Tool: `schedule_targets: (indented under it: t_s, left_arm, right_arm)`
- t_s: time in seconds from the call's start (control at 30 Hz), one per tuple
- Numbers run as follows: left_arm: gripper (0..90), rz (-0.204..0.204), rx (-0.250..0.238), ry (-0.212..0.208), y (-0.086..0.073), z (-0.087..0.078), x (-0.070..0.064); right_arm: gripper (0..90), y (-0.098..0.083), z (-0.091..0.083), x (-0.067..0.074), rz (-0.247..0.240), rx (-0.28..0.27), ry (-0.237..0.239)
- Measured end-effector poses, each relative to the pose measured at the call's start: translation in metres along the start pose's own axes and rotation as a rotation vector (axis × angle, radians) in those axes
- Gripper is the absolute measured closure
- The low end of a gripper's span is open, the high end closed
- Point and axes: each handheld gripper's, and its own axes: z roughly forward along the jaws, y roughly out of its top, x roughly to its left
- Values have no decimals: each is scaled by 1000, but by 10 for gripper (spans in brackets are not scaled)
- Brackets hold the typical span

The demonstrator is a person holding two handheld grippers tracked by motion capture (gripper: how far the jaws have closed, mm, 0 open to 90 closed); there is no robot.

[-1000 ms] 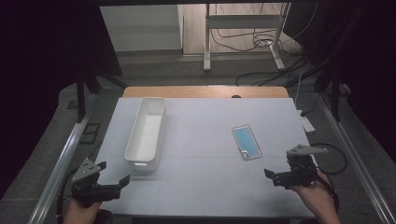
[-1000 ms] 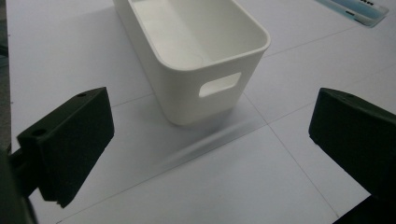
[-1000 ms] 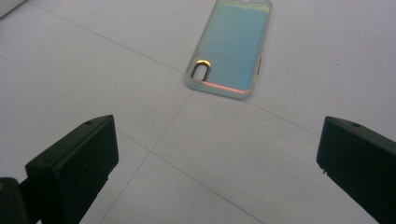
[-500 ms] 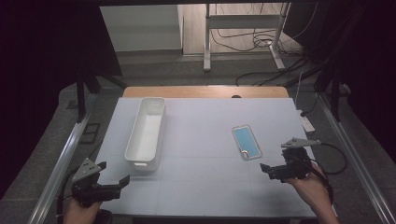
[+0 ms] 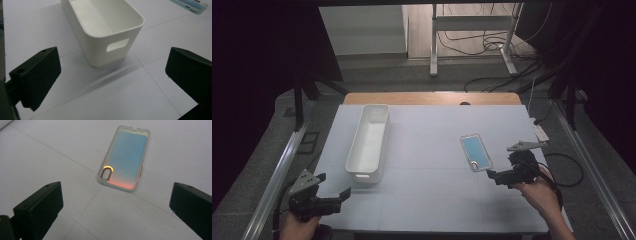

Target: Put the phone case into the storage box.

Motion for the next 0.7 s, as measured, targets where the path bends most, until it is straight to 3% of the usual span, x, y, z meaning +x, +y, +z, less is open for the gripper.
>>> schedule_targets:
  t_s: [0.7]
  left_arm:
    - [12, 1, 6, -2, 0, 1, 0]
  right_arm:
    - [0, 26, 29, -5, -33, 29, 4]
